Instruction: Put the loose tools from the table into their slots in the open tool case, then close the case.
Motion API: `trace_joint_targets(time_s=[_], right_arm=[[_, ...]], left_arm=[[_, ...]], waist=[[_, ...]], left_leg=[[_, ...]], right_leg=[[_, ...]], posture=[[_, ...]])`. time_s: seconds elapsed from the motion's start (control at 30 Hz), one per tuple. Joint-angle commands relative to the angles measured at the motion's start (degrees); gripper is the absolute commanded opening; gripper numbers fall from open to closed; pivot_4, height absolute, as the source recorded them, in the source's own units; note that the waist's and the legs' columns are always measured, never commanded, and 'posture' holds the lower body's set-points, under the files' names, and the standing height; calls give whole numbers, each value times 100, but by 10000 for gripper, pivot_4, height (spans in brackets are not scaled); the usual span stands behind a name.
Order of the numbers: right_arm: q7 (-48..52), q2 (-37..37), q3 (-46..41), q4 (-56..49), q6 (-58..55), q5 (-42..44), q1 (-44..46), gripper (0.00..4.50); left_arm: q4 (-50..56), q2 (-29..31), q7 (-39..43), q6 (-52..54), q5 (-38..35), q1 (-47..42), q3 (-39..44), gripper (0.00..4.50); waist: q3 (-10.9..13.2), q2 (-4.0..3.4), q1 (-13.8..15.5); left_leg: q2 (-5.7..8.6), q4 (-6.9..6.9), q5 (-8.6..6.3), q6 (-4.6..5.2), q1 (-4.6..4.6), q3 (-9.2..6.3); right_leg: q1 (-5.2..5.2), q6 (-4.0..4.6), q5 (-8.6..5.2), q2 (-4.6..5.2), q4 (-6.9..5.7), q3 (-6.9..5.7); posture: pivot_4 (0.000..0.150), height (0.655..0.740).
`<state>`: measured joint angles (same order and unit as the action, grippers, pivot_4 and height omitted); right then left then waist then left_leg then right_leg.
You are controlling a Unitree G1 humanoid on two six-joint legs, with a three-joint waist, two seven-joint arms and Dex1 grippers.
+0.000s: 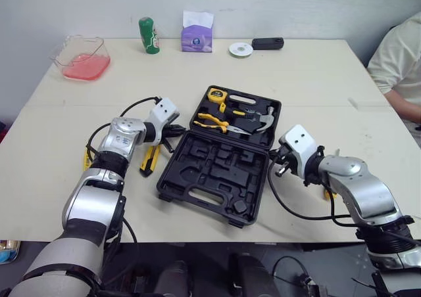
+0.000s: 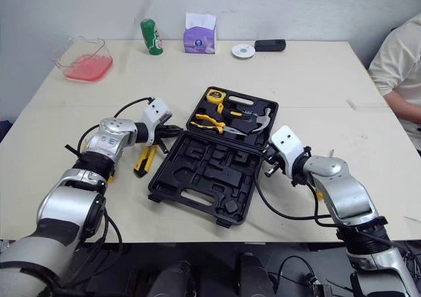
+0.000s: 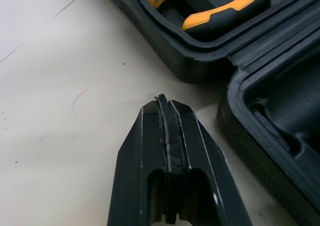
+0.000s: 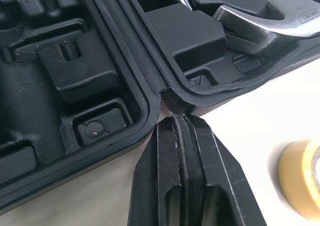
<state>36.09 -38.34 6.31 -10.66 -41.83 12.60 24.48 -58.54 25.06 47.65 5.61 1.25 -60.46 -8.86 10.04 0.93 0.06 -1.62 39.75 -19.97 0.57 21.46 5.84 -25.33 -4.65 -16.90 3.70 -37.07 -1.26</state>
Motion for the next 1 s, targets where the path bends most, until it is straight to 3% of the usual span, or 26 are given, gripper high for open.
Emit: trace_joint_targets(time_s=[0.03,0.33,0.57,0.73,1.0], right_arm=[[338,4,27,-119,286,68,184,499],[920,-39,83,335,884,-78,313,499],[1570,-40,285,444,1403,-162,365,499],[1743,71,402,532,1534,-316,415,499],[1619,-177,-16,591,1369,-490,335,499]], left_arm=[[386,-107,568,-63,-55,5,-36,0],[1814,86,1671,404,-132,845,-242,0],[3607,453,2220,1216,-306,1742,-335,0],[4959,544,2055,2014,-544,2465,-252,0],[5264,704,1097,2675,-490,2944,503,0]], waist=[[0,0,-11],[0,-1,-30],[-1,-2,-60],[-3,-5,-106],[-3,-4,-103]], left_leg=[[-1,0,0,0,0,1],[-6,-1,-1,-2,1,6],[-12,-2,-4,-3,-4,13],[-15,-5,-6,-4,-7,13],[-11,5,-7,-3,-18,15]], right_leg=[[0,0,0,-1,1,0],[-4,0,0,-6,1,5],[-5,0,0,-6,-1,18],[-4,1,-1,19,-3,23],[0,1,-1,32,-17,25]], posture=[[1500,7400],[1500,7400],[1500,7400],[1500,7400],[1500,7400]])
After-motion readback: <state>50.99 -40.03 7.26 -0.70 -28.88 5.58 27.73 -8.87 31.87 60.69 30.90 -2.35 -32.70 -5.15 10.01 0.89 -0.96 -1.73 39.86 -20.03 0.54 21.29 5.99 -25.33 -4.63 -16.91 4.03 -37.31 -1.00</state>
